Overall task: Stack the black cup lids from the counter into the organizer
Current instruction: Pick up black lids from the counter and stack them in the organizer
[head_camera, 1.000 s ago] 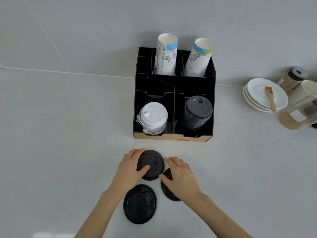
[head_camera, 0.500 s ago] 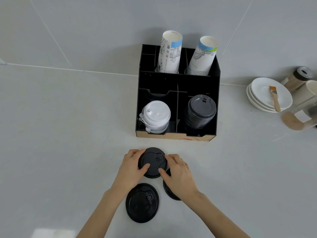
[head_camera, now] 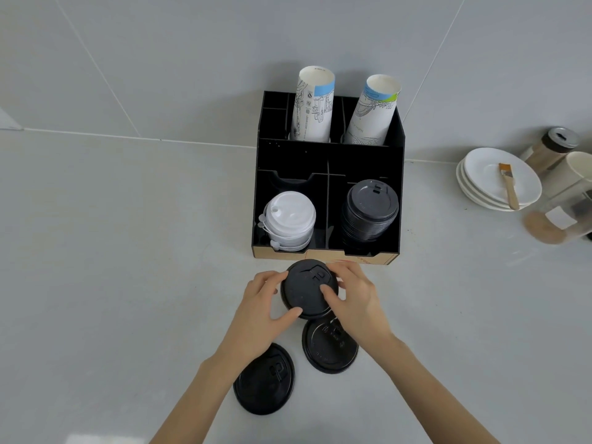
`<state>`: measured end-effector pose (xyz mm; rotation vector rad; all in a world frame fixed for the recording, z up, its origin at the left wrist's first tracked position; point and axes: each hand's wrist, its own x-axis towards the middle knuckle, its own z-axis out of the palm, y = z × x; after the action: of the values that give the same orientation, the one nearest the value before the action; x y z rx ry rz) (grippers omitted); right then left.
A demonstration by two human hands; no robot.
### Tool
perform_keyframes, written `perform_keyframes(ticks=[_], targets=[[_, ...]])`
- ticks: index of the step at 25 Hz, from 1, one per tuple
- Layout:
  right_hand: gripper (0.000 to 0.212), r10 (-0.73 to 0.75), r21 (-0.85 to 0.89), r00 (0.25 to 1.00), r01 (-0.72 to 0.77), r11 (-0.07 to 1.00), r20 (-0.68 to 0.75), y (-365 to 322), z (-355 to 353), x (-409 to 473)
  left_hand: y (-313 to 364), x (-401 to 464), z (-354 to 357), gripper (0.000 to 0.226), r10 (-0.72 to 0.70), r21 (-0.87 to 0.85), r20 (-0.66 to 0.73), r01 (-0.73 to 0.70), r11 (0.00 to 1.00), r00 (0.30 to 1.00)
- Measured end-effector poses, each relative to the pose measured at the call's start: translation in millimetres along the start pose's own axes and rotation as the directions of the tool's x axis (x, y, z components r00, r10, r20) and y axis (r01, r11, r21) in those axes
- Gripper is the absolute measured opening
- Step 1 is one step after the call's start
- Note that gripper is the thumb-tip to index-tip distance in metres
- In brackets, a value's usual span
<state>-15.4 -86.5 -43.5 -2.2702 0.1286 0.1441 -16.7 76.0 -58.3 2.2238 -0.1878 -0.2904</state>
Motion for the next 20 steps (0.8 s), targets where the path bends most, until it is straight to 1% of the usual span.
perform_keyframes(ticks=[4, 9, 13, 17, 20], targets=[[0.027, -0.030, 0.028, 0.998, 0.032, 0.999, -0.052, -1, -18, 6, 11, 0, 3, 0.063, 0.056, 0.022, 0.028, -0.056, 0.998, 0.998], [0.023, -0.048, 0.046, 0.996, 0.052, 0.998, -0.076, -1, -31, 10, 26, 4, 8, 0.061, 0.085, -0.001, -0.051, -0.085, 0.996, 0.995], [0.022, -0.082, 0.028, 0.991, 0.085, 0.996, -0.103, -1, -41, 12, 35, 10, 11, 0.068, 0.132, 0.020, -0.059, -0.131, 0.991, 0.990], [0.023, -0.120, -0.015, 0.985, 0.119, 0.993, -0.122, -2, -57, 19, 48, 22, 14, 0.078, 0.230, 0.096, -0.029, -0.226, 0.969, 0.973], [0.023, -0.150, -0.044, 0.979, 0.146, 0.988, -0.138, -4, -70, 26, 60, 34, 15, 0.078, 0.289, 0.124, -0.026, -0.283, 0.951, 0.957]])
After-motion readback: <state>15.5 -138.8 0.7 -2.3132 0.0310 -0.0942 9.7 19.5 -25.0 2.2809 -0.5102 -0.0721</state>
